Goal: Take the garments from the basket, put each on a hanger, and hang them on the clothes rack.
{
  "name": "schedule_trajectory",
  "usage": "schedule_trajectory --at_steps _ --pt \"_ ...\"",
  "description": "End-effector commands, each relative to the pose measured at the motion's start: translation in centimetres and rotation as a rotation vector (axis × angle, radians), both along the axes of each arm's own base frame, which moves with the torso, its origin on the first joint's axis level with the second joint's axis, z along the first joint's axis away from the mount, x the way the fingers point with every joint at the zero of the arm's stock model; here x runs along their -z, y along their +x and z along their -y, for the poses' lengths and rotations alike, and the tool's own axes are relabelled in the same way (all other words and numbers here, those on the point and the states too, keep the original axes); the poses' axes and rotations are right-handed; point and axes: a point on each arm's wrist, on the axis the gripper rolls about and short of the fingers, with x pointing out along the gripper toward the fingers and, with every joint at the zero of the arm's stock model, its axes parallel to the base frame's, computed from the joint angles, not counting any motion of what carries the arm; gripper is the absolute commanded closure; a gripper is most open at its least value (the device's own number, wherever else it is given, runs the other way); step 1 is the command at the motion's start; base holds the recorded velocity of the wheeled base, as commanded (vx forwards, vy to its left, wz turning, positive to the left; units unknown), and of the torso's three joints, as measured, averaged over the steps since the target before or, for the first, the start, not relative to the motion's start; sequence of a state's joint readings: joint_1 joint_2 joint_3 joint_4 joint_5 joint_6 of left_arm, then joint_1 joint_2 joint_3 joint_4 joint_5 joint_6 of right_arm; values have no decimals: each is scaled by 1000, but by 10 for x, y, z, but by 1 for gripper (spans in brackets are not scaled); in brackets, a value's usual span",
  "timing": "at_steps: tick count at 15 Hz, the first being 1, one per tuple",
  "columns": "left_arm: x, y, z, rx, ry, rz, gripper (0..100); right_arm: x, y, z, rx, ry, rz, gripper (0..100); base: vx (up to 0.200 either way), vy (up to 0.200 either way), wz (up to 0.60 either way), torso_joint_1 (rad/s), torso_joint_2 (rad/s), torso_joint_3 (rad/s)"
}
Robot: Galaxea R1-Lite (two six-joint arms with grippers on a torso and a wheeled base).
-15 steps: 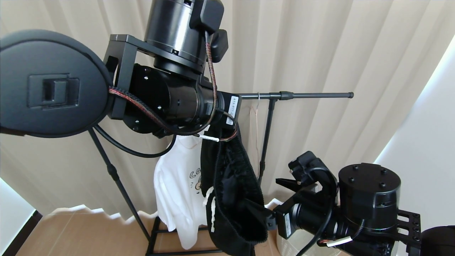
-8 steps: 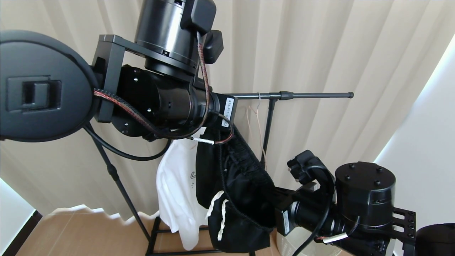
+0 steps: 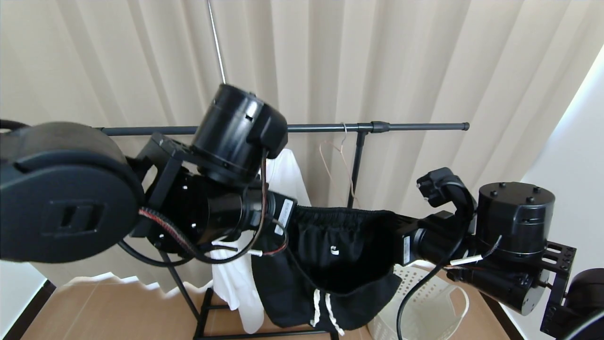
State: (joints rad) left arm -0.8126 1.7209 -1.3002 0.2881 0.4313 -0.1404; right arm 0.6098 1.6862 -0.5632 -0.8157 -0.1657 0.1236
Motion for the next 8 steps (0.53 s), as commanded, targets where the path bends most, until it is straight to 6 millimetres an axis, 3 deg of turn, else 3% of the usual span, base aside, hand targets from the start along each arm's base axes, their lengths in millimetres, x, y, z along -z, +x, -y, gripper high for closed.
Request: schedule_trajectory --at_steps 1,3,4,8 --pt "28 -9 -1 5 59 -76 100 -8 1 8 24 12 27 100 0 0 0 0 0 0" --pt "41 -9 3 8 80 -106 100 -9 1 10 27 -1 37 100 0 0 0 0 0 0" --pt "42 -9 5 11 84 -110 0 -10 1 10 28 -7 40 100 0 0 0 0 0 0" --pt "43 -10 6 7 73 -120 0 -10 6 20 56 -43 57 100 0 0 0 0 0 0"
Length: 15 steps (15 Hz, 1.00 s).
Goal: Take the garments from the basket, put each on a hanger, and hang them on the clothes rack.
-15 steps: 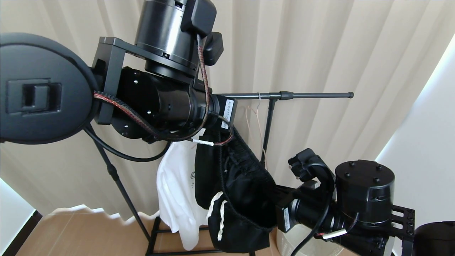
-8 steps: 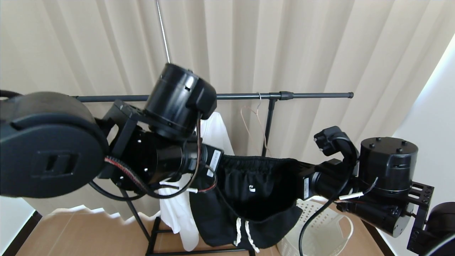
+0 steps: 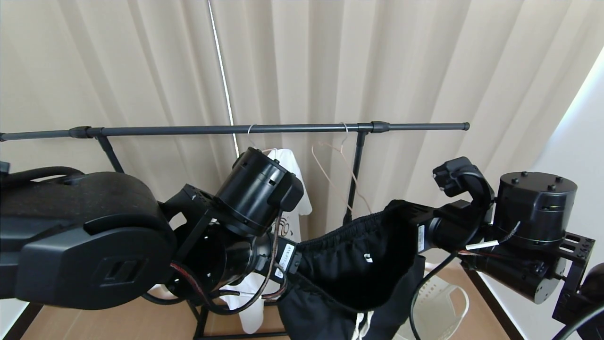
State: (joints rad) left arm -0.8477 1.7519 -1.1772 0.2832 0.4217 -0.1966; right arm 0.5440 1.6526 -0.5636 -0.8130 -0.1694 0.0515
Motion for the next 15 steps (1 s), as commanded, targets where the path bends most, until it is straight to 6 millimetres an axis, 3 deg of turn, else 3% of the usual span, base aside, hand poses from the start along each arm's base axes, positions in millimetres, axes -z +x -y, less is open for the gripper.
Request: schedule_trajectory --at_steps 1,8,13,15 --pt "4 -2 1 -2 -4 -14 0 -5 -1 8 19 -14 21 100 0 0 0 0 0 0" --pt "16 -11 -7 31 -14 -87 0 -17 -10 25 41 -86 -13 100 0 0 0 0 0 0" --pt "14 -12 -7 29 -17 -78 0 -28 -12 58 123 -179 -11 100 0 0 0 0 0 0" --pt "14 -14 -5 38 -16 -79 0 -29 -11 61 137 -179 -7 100 0 0 0 0 0 0"
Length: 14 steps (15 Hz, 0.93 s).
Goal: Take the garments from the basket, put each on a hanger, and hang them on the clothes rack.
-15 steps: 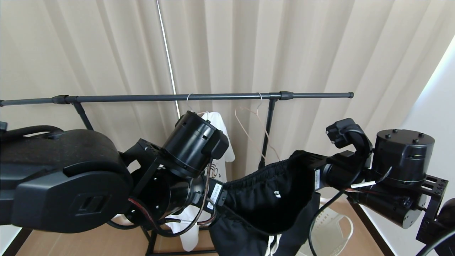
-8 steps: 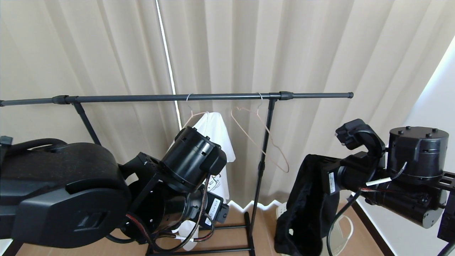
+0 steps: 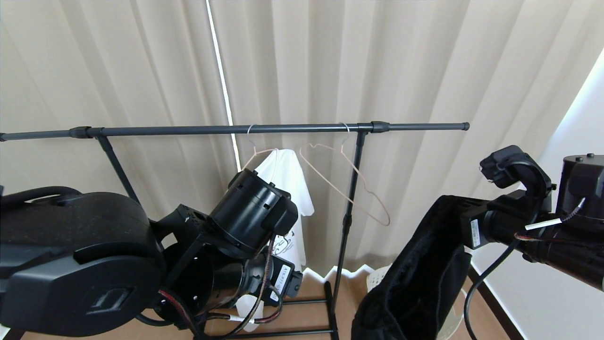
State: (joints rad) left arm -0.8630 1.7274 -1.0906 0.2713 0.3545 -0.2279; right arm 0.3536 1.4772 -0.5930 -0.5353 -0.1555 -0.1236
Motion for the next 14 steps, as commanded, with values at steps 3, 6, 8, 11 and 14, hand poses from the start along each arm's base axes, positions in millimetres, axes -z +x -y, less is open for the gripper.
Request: schedule_trajectory --at_steps 3,6,8,11,14 --pt "0 0 2 0 -9 6 0 -4 -2 4 9 -5 17 100 0 -67 0 -1 1 1" --pt "0 1 2 -12 -20 5 0 -4 -2 4 6 -3 18 100 0 -200 0 -2 -2 4" --pt "0 2 1 -16 -21 5 0 -5 -3 4 6 -2 21 100 0 -200 0 7 5 0" --pt "-1 3 1 -18 -25 7 0 -5 -4 5 7 -3 21 100 200 0 0 -4 -1 7" --pt "-2 4 2 -19 -30 11 0 -4 -3 4 7 -4 18 100 200 0 0 6 -4 1"
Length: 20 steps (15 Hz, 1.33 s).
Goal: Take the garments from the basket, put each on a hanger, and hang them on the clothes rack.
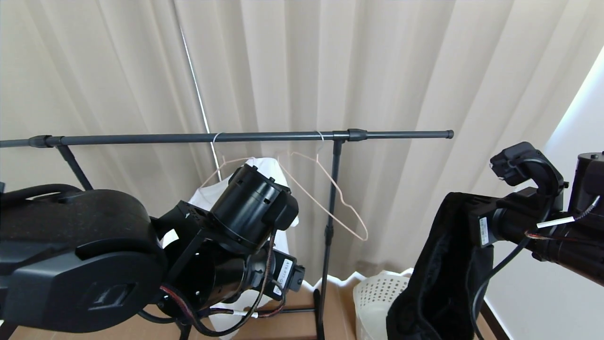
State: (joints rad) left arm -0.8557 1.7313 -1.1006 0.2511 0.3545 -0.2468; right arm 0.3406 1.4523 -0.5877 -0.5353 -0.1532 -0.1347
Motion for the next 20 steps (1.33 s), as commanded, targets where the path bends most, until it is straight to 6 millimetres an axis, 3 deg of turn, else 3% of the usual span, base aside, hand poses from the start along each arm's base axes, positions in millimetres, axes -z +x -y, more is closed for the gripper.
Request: schedule_trajectory --at_steps 1,7,10,15,20 --pt "2 1 2 1 -3 4 0 1 1 0 0 -2 -3 100 200 0 0 22 7 7" --pt "6 13 14 -8 -67 58 0 1 1 -1 -1 -2 -5 100 33 0 0 3 2 0" --pt "14 49 32 -54 -143 129 0 3 2 -1 0 -4 -10 100 0 0 0 0 0 0" --pt "26 98 40 -132 -206 197 0 3 3 -1 0 -11 -11 100 0 0 0 0 0 0" --pt "36 127 61 -148 -273 248 0 12 1 12 10 -125 -22 100 0 0 0 0 0 0"
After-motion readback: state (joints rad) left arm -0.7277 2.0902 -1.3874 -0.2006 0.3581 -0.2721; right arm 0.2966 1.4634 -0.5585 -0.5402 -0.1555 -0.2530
